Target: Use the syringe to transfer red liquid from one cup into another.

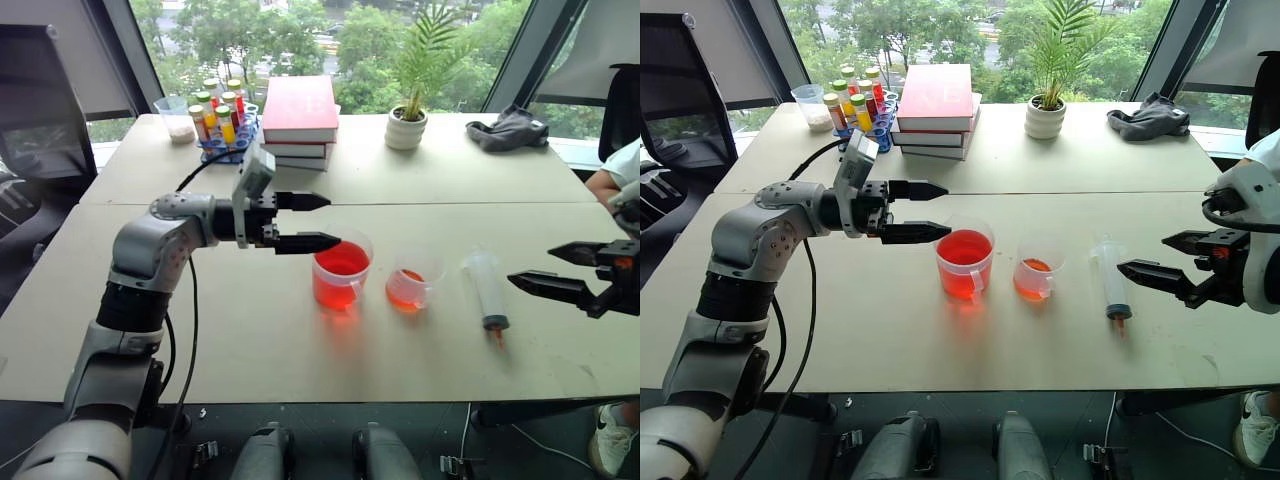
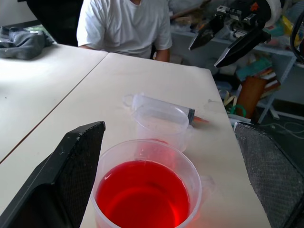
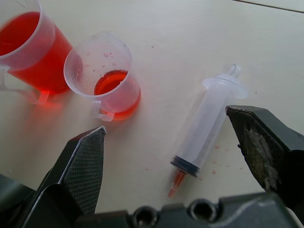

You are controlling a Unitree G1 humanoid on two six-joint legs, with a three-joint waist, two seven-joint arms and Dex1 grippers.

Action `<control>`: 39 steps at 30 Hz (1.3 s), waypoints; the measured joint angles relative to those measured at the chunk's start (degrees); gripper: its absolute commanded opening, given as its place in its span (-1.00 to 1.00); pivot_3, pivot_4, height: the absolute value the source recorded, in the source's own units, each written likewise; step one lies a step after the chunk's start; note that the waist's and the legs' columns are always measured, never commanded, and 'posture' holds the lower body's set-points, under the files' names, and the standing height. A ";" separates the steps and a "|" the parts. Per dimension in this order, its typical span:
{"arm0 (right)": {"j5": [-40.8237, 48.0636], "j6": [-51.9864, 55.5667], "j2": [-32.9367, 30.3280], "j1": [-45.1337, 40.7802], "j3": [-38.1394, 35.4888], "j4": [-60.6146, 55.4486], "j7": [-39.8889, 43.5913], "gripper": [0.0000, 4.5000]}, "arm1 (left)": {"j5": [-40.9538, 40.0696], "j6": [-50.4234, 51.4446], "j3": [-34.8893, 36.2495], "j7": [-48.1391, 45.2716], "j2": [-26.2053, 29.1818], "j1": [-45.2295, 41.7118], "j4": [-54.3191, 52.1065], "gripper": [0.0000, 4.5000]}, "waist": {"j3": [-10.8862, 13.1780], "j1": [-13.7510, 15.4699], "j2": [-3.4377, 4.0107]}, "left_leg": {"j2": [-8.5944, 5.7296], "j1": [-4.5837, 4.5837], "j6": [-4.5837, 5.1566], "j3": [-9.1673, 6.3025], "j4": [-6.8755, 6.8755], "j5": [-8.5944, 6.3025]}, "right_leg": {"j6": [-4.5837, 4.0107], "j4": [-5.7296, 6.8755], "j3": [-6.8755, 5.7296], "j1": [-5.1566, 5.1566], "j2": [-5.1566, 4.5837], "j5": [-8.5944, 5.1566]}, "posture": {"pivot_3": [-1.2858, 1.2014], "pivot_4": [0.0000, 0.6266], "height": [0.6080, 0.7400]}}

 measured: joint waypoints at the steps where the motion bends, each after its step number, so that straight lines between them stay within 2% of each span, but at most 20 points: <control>1: 0.00 0.00 0.00 0.00 0.01 0.00 0.00 0.98 | 0.00 0.00 0.00 -0.04 -0.04 0.00 0.00 1.00 | 0.00 0.02 0.00 | 0.00 0.00 0.00 0.00 0.00 0.00 | 0.00 0.00 0.00 0.00 0.00 0.00 | 0.03 -0.52 1.00; 27: -0.01 0.00 1.37 -0.31 2.45 0.81 -1.45 0.98 | -0.95 0.65 0.07 -0.08 0.38 0.04 -0.62 1.00 | 0.00 -0.01 0.00 | 0.00 0.00 0.00 0.00 0.00 0.00 | 0.00 0.00 0.00 0.00 0.00 0.00 | 0.03 -0.52 1.00; 39: 1.19 1.30 3.60 -2.08 2.68 -0.02 -4.31 0.98 | -1.39 2.45 0.09 -0.36 2.76 0.06 -1.90 1.00 | 0.00 0.00 0.00 | 0.00 0.00 0.00 0.00 -0.01 0.00 | 0.00 0.00 0.00 0.00 0.00 0.00 | 0.03 -0.52 1.00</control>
